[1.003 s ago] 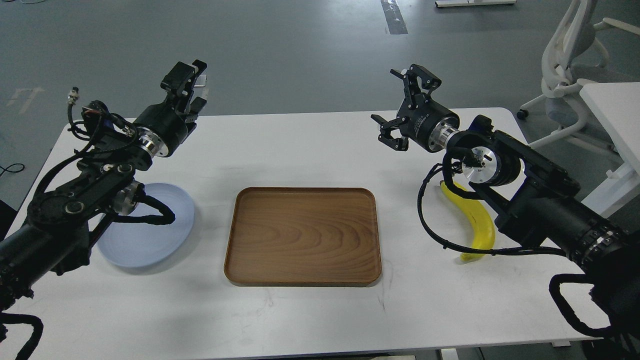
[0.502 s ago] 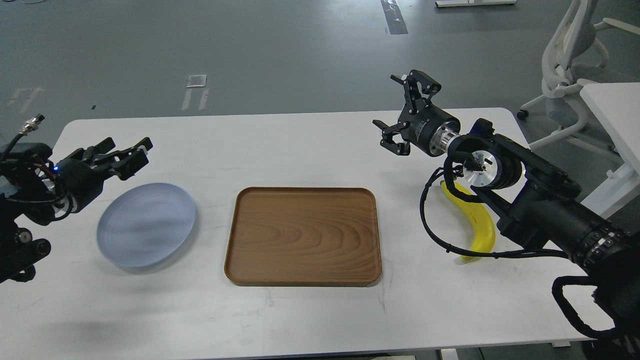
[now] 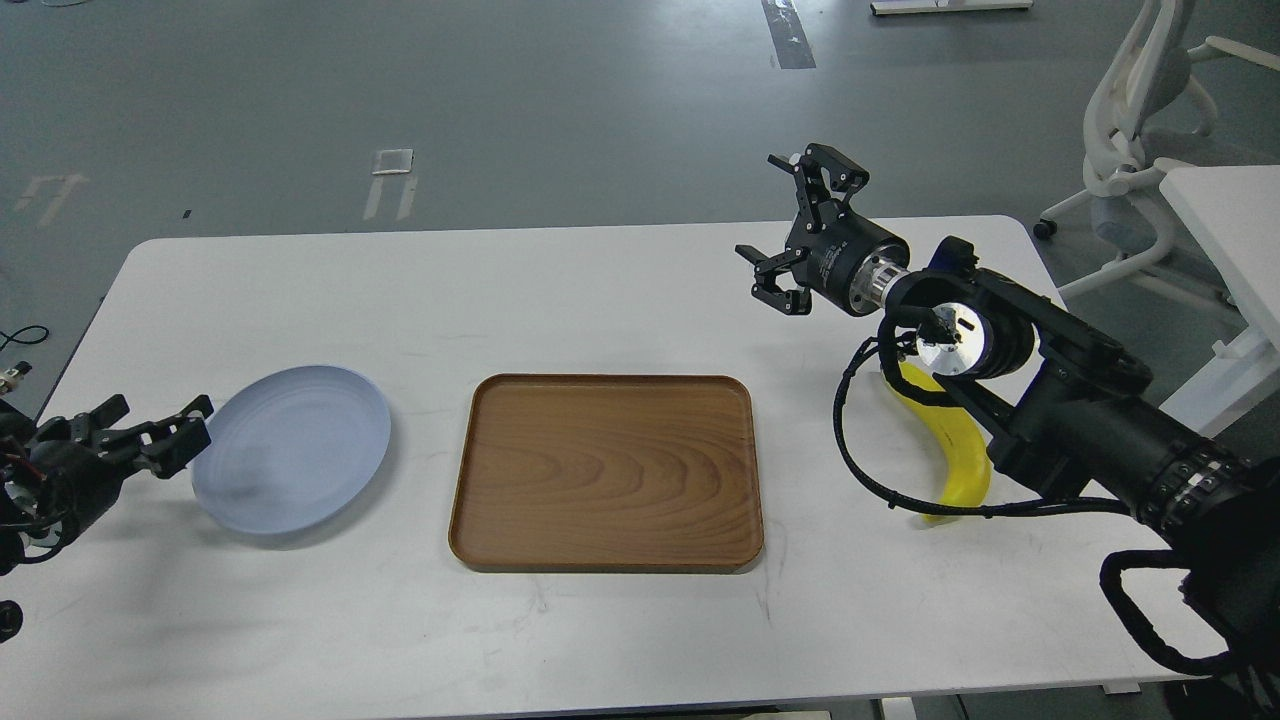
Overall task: Place banana on plate with both arms
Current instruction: 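Lower the left gripper to the edge of the light blue plate, then grasp the plate rim with the left gripper and lift it toward the tray, then set the plate down on the wooden tray and open the left gripper, then raise the left arm away and lower the right gripper to the banana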
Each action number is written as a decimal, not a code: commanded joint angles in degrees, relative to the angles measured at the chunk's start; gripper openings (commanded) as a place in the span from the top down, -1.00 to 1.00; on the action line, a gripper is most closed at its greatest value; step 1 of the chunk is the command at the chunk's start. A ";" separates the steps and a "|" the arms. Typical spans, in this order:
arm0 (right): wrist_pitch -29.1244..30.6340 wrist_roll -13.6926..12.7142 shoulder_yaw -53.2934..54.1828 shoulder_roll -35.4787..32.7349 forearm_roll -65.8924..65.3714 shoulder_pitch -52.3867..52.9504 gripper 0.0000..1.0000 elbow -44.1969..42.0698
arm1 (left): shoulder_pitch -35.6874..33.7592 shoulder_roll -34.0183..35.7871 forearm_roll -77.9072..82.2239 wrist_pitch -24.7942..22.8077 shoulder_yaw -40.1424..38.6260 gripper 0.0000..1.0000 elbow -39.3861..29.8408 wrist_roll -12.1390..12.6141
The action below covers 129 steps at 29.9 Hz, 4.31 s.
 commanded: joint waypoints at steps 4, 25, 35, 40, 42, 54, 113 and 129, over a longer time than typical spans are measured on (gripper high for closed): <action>-0.09 0.00 -0.18 -0.25 0.00 -0.21 -1.00 -0.01 | 0.84 -0.49 -1.18 0.40 -0.04 -0.80 -0.21 -0.01; -0.44 0.00 -0.18 -0.42 0.00 -0.21 -1.00 -0.01 | 3.22 -4.10 -1.79 -0.12 0.05 0.41 3.22 -1.33; -0.70 0.00 -0.18 -0.42 0.00 -0.30 -1.00 -0.01 | 3.13 -4.54 -1.97 0.58 -0.21 1.00 3.04 -3.18; -0.70 0.08 -0.18 -0.34 0.00 -0.03 -1.00 -0.01 | 2.60 -4.28 -2.06 0.58 -0.56 1.00 2.52 -4.14; -0.70 0.00 -0.09 -0.34 0.00 0.06 -1.00 -0.01 | 2.43 -4.27 -2.49 0.58 -0.65 1.00 2.42 -4.67; -0.97 0.08 0.79 -1.13 0.09 2.60 -1.00 -0.09 | -8.02 -7.87 -5.13 -0.30 0.05 1.00 -8.30 -6.70; -0.44 0.26 -15.54 -9.56 -16.22 4.88 -0.98 1.74 | -21.92 -19.66 -32.26 -11.19 -10.83 -0.95 -19.02 -1.07; -0.53 2.02 -41.48 -28.29 -80.94 7.53 -0.87 14.85 | -18.50 -18.95 -70.79 -32.55 -29.03 -0.96 -8.21 16.96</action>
